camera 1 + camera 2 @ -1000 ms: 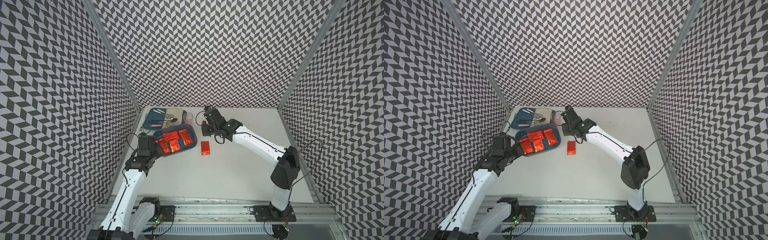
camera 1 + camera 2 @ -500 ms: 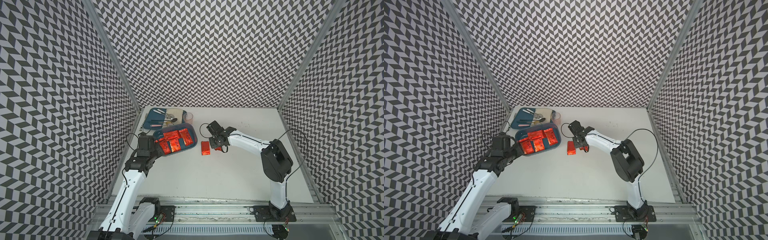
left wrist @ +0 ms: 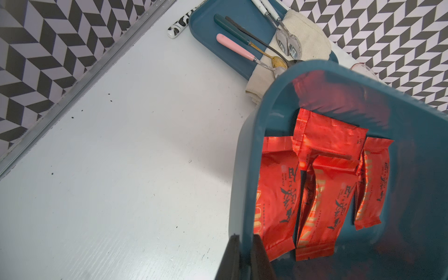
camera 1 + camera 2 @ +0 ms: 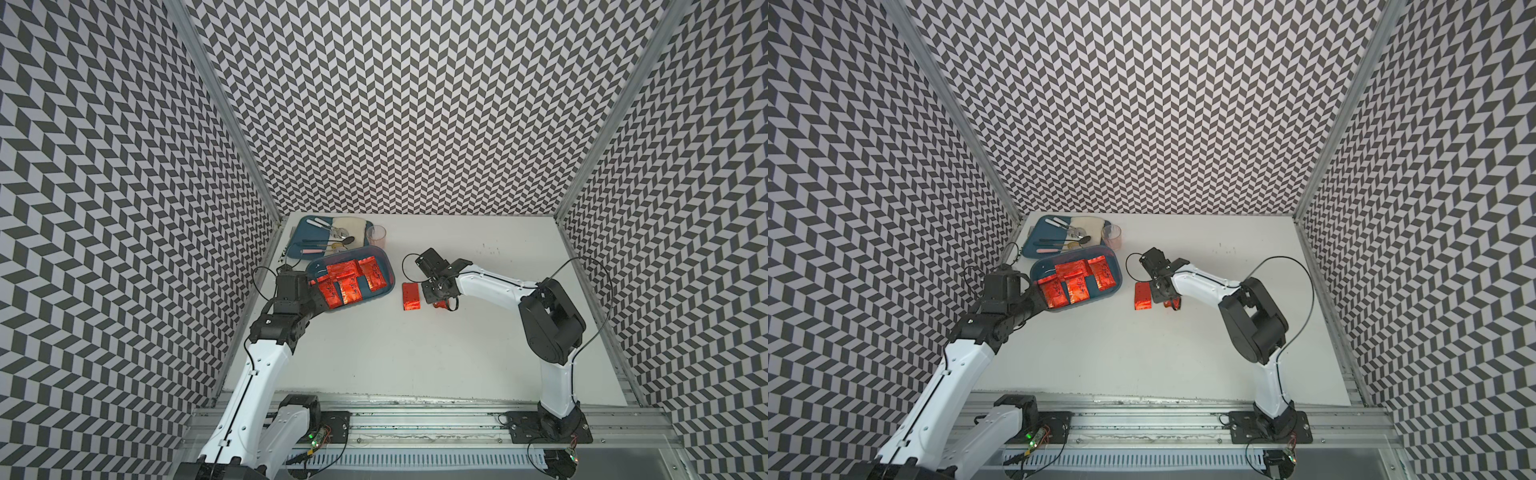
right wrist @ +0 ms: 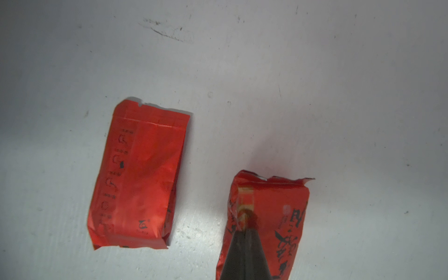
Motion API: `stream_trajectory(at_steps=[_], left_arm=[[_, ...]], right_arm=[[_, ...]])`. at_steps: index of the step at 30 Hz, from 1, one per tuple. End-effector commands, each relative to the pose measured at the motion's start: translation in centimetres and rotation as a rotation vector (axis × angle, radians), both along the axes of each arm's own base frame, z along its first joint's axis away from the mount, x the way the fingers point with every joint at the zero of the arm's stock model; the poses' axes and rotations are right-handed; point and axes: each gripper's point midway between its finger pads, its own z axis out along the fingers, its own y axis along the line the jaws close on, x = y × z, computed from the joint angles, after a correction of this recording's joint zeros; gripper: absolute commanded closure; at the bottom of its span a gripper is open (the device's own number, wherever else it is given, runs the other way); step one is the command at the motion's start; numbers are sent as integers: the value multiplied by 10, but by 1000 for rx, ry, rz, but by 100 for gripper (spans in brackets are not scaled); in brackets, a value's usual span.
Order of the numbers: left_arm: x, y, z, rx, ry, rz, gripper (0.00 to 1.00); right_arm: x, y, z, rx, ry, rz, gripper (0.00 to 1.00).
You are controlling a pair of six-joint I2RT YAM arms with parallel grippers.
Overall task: Take the tea bags out of the storage box
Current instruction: Place the tea bag at the center of the board.
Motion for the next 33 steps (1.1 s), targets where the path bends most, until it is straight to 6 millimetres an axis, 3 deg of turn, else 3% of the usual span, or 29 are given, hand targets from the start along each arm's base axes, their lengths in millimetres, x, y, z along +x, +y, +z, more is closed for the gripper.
stream_trajectory(at_steps=[1, 11, 20, 33], left_arm=[[9, -1, 13, -9, -65, -7, 100], [9, -2, 13, -10, -64, -10, 100], [9, -3, 13, -14, -65, -18, 100], [9, -3, 14, -13, -69, -16, 100]], right_arm=[[1, 9, -8, 23, 2, 1, 100], [2, 14, -13, 24, 9, -3, 100], [0, 18, -8, 40, 12, 2, 88], [7, 24, 34, 108, -61, 10, 81]])
